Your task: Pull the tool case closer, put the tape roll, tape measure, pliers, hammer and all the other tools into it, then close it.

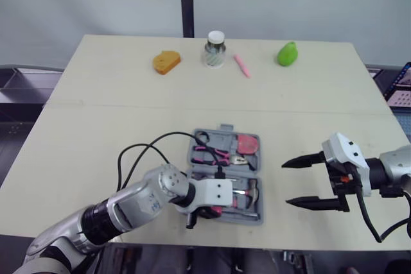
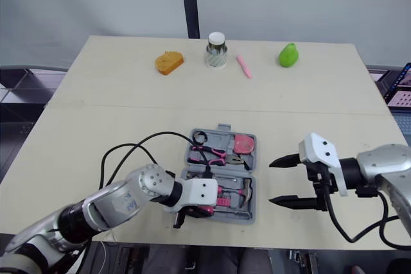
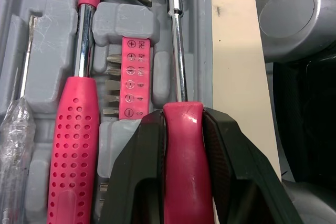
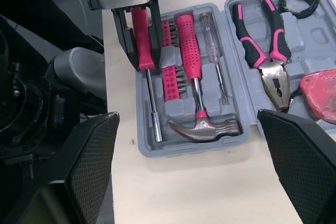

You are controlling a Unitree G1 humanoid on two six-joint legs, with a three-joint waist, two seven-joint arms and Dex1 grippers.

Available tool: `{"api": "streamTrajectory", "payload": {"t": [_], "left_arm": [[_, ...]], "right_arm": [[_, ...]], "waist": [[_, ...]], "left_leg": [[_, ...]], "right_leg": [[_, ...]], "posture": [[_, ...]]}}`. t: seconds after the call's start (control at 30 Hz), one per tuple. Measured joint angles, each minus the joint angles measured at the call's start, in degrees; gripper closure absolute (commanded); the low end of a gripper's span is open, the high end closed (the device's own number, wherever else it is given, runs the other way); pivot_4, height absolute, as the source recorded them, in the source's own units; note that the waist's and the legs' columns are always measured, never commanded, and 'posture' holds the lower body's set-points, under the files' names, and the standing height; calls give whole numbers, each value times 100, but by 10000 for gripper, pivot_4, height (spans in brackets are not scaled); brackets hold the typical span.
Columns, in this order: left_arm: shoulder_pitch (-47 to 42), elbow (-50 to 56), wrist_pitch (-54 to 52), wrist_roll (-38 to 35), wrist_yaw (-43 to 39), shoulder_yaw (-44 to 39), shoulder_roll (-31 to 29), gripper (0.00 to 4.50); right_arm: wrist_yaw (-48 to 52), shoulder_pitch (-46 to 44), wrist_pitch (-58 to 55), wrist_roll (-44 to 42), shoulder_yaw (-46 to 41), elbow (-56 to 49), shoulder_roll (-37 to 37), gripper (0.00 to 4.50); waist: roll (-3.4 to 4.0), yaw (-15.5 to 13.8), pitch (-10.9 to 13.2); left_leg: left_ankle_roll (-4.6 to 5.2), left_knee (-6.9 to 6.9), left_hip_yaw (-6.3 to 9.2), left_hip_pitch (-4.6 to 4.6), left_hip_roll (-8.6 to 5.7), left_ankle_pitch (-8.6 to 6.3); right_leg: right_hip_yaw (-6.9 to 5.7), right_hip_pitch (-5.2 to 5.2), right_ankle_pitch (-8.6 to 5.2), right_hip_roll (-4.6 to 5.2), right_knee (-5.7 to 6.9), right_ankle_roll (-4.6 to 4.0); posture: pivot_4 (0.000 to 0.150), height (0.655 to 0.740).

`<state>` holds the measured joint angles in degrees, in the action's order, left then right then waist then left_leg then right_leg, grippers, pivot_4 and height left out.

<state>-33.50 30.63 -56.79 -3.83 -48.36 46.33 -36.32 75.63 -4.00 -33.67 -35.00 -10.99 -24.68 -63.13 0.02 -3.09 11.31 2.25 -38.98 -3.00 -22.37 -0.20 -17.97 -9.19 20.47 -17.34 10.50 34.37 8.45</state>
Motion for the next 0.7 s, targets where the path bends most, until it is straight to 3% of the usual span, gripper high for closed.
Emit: {"api": "streamTrajectory", "payload": {"t": [0.7], "left_arm": [[-79,-234,259,220,-108,127,96,39163]], "right_arm": [[-58,133,1,-24,-1,-73,3,0]], "waist": [[0,0,0]], "left_leg": [[1,-2,0,0,0,0]], "right_leg": [[0,0,0,0,3,0]], "posture": [[1500,7400]]}}
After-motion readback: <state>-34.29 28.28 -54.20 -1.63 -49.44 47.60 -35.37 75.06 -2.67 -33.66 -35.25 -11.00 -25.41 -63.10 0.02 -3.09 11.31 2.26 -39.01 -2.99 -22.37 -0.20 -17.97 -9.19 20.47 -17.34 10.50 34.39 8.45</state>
